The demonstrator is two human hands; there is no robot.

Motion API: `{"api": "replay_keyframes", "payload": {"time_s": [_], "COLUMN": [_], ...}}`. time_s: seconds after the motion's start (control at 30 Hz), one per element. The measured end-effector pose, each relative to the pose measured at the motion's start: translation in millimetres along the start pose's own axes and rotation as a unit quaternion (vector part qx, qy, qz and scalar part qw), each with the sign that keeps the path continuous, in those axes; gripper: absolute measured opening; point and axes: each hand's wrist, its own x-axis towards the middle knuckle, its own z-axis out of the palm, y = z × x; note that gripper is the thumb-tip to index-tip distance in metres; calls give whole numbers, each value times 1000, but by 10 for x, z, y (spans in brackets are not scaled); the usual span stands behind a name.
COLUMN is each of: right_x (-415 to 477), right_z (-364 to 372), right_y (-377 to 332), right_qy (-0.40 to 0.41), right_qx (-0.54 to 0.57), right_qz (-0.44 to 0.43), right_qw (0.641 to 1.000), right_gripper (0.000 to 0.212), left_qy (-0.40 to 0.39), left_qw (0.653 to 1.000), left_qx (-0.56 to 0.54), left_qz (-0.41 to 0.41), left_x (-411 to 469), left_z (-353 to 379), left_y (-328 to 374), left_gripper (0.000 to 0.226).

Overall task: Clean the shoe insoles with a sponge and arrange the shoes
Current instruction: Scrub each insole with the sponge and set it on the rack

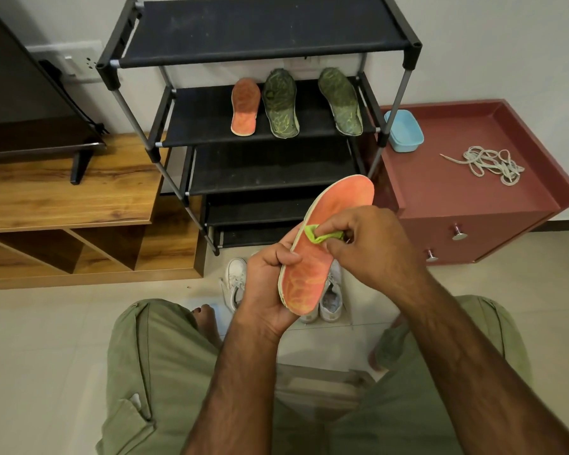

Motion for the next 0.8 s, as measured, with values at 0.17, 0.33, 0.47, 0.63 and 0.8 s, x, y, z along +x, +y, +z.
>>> {"api": "replay_keyframes", "payload": {"time_s": [0.17, 0.33, 0.47, 0.63, 0.8], "right_x": [-33, -5, -58, 1, -36], "right_z": [22, 24, 51, 12, 2], "right_y": [-51, -27, -76, -39, -49], "right_qy": [-20, 36, -37, 38, -52], "right_qx": [-13, -9, -9, -20, 13], "right_qz": [-14, 12, -15, 16, 8], "right_qw": [1000, 999, 999, 999, 999], "right_gripper": [24, 23, 24, 22, 23], "left_qy": [5, 9, 9, 15, 6], "left_qw": [1000, 1000, 1000, 1000, 1000], "left_qx": [-6, 13, 5, 18, 2], "left_qz": [4, -4, 2, -4, -3], "left_x": [-6, 6, -2, 27, 15], "left_z": [11, -11, 4, -3, -21], "left_y": [6, -15, -8, -3, -13], "left_gripper": [60, 63, 63, 65, 58]}}
